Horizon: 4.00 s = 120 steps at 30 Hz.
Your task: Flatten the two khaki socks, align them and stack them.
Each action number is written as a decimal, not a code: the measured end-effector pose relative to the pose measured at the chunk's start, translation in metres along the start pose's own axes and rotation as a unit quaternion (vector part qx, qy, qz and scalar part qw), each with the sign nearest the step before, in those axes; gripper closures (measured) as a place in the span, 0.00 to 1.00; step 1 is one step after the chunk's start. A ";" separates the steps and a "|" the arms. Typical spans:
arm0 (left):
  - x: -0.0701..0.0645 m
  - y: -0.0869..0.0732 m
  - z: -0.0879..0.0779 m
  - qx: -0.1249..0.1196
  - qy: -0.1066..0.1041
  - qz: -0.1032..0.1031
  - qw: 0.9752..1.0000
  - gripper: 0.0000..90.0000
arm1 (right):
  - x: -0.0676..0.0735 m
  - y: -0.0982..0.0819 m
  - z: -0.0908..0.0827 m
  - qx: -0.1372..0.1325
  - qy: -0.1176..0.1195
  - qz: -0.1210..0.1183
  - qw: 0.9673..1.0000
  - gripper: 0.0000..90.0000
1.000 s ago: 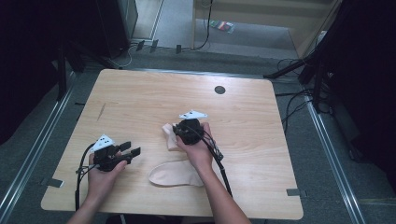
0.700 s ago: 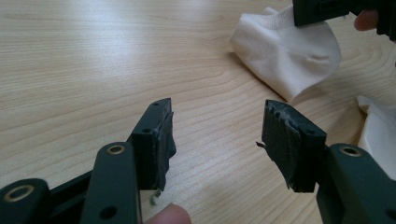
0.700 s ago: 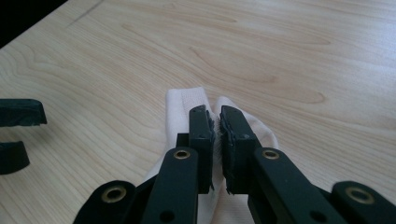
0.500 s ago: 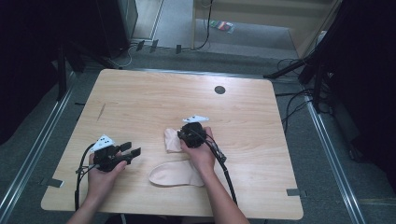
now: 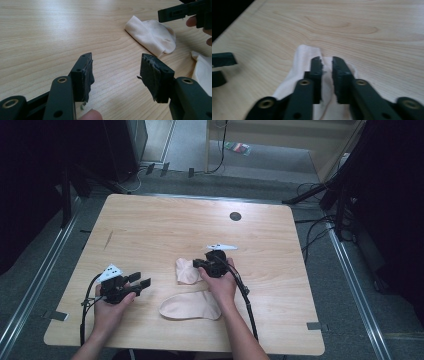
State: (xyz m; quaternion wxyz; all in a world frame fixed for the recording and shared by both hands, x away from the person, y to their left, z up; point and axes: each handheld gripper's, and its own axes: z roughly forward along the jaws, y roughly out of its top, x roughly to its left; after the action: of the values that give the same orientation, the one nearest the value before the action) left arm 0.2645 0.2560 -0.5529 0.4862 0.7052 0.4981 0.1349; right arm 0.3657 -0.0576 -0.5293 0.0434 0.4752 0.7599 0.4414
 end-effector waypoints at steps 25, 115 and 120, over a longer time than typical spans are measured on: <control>0.004 -0.003 -0.015 -0.071 0.015 -0.013 0.997 0.59 | 0.099 0.050 -0.015 -0.068 0.081 -0.081 0.991 1.00; -0.093 -0.003 -0.029 0.033 -0.014 0.124 0.992 0.99 | 0.010 -0.084 -0.118 -0.007 -0.026 -0.062 0.998 0.98; -0.096 -0.012 -0.023 0.053 -0.021 0.157 0.986 0.84 | 0.015 -0.090 -0.111 0.009 -0.025 -0.081 0.996 0.95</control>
State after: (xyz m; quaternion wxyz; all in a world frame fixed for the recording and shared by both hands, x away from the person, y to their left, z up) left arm 0.1971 0.1887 -0.5230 0.4309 0.8020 0.3780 0.1681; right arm 0.2423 -0.1306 -0.5209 0.0937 0.4238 0.7984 0.4173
